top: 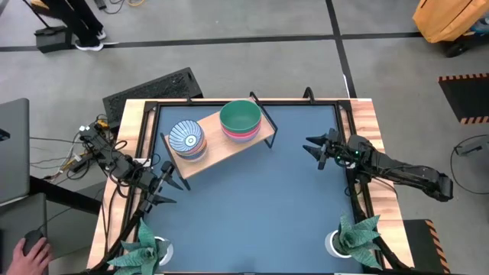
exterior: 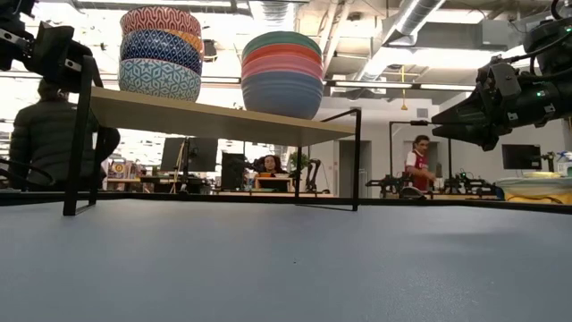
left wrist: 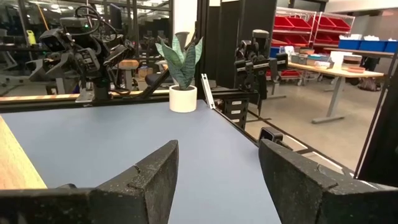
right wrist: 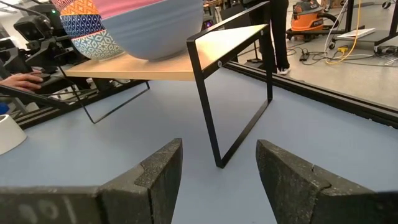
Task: Place and stack bowls onto a shelf
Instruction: Return to Home Position
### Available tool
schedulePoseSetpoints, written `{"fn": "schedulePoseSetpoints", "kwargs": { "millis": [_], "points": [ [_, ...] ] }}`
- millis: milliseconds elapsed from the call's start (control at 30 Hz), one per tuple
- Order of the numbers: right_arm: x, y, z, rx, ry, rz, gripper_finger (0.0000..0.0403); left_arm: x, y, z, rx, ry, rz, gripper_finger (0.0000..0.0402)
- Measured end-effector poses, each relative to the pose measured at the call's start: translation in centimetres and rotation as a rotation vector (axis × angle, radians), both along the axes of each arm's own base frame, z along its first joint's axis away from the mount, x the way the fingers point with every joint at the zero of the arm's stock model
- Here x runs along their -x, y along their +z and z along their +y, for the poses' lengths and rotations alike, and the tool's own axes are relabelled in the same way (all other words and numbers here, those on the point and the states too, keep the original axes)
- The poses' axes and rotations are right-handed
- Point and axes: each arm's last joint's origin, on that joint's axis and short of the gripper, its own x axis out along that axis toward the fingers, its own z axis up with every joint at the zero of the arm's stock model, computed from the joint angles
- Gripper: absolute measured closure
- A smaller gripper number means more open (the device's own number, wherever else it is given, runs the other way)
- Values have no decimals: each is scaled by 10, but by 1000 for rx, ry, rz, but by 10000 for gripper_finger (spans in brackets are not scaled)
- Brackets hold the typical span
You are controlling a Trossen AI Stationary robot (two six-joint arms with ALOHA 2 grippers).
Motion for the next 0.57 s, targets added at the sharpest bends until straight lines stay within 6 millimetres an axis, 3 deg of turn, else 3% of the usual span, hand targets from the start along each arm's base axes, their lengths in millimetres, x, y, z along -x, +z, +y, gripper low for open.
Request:
{"fn": "schedulePoseSetpoints", "kwargs": {
  "millis": [567],
  "points": [
    [0,0,0,0,0,1,173,0,0,0,0,0,0,193]
  ]
}}
